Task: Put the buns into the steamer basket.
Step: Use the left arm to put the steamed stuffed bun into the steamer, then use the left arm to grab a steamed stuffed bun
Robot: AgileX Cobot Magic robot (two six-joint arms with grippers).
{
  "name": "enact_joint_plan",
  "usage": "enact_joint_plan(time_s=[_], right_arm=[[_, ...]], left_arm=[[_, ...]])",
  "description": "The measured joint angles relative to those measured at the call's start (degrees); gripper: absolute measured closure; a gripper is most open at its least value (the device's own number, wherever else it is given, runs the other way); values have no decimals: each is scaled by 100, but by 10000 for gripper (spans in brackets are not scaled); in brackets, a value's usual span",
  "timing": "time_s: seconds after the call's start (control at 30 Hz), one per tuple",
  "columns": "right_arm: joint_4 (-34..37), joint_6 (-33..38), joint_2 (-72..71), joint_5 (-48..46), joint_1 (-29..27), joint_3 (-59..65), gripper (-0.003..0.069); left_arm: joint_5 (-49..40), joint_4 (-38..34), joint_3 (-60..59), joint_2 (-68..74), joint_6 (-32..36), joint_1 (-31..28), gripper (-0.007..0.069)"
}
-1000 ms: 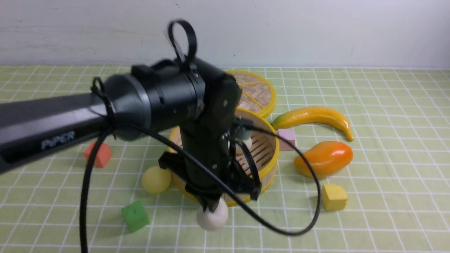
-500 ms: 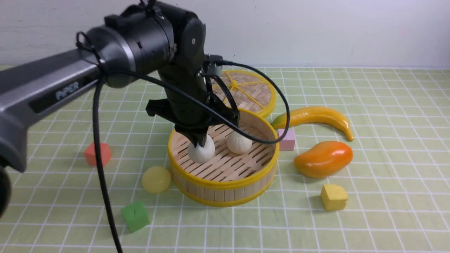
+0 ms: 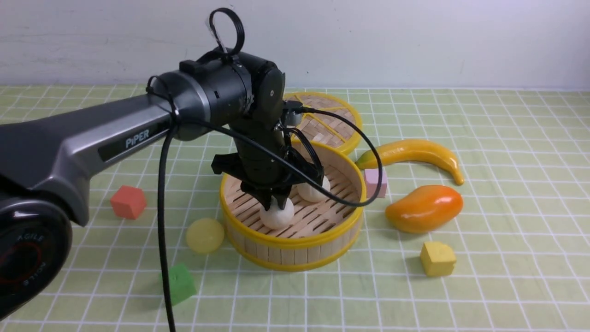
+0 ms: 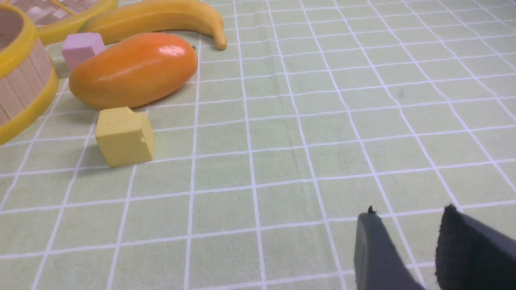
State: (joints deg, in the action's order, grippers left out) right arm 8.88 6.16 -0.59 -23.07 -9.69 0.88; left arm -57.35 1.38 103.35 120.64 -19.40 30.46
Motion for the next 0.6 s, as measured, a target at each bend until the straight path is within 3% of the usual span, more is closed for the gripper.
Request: enact_joint_plan(time_s=[0.03, 0.17, 0.23, 0.43, 0.6], right_arm=[[0, 0, 0, 0, 0, 0, 421], [0, 0, 0, 0, 0, 0, 421], [0, 0, 0, 0, 0, 0, 421], [0, 0, 0, 0, 0, 0, 420], [0, 0, 0, 0, 0, 0, 420]], left_arm=[[-6, -8, 0, 0, 0, 0, 389], [-194, -79, 0, -188, -45, 0, 243], [-247, -81, 0, -338, -141, 0, 218], [-898, 701, 8, -1190, -354, 0, 207], [-1284, 1387, -121, -1321, -79, -52, 233]])
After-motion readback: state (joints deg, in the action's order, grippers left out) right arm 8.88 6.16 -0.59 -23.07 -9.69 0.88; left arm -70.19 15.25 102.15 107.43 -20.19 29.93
